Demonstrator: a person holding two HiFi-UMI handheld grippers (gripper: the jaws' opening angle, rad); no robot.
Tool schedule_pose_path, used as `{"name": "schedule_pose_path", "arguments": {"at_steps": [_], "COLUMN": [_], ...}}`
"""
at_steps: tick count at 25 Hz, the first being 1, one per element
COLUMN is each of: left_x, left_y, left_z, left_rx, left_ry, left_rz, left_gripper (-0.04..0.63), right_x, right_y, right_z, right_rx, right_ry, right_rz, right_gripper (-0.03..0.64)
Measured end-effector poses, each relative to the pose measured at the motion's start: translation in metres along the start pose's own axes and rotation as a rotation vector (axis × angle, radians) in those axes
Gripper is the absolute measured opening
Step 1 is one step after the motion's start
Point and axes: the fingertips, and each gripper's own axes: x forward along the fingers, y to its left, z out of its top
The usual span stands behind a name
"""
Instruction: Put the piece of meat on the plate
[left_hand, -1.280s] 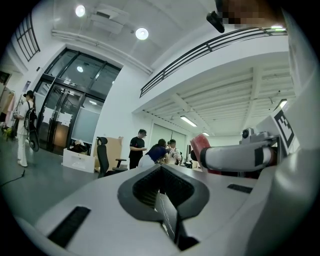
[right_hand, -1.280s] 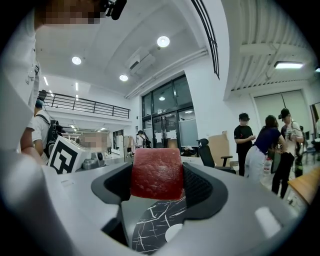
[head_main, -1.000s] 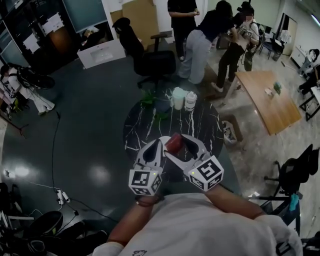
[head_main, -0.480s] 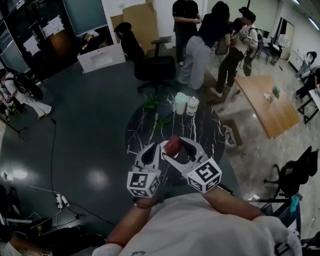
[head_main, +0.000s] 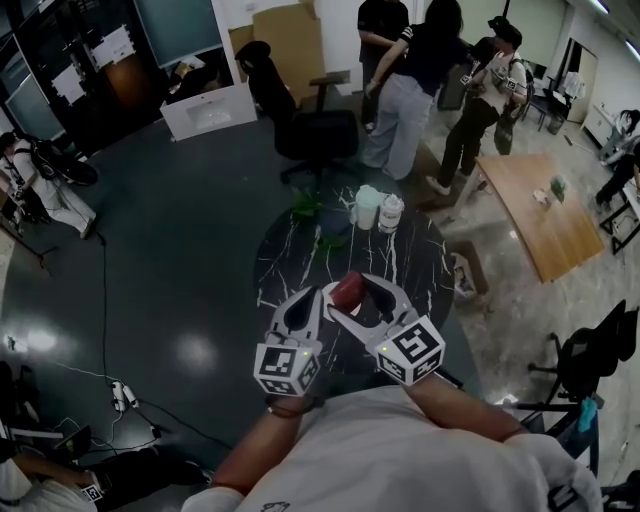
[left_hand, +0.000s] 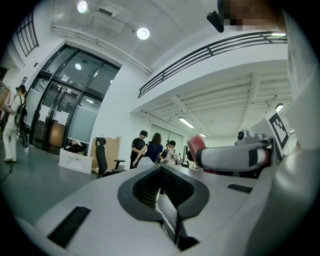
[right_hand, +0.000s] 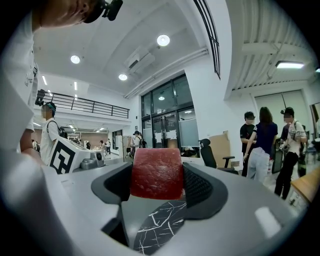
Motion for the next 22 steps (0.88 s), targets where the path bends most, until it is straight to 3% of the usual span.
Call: {"name": "schedule_pose_path", "arguments": {"at_steps": [22], "left_x": [0.057], "left_y": [0.0], "left_z": [0.003], "left_rx": [0.009], "left_ry": [-0.02], "left_rz": [0.074], "left_gripper": [0.006], "right_x": [0.016], "right_y": [-0.061], "right_z": [0.004], "right_rx": [-0.01], "right_ry": [0.017], "right_rz": [0.098], "right_gripper": [0.298]}}
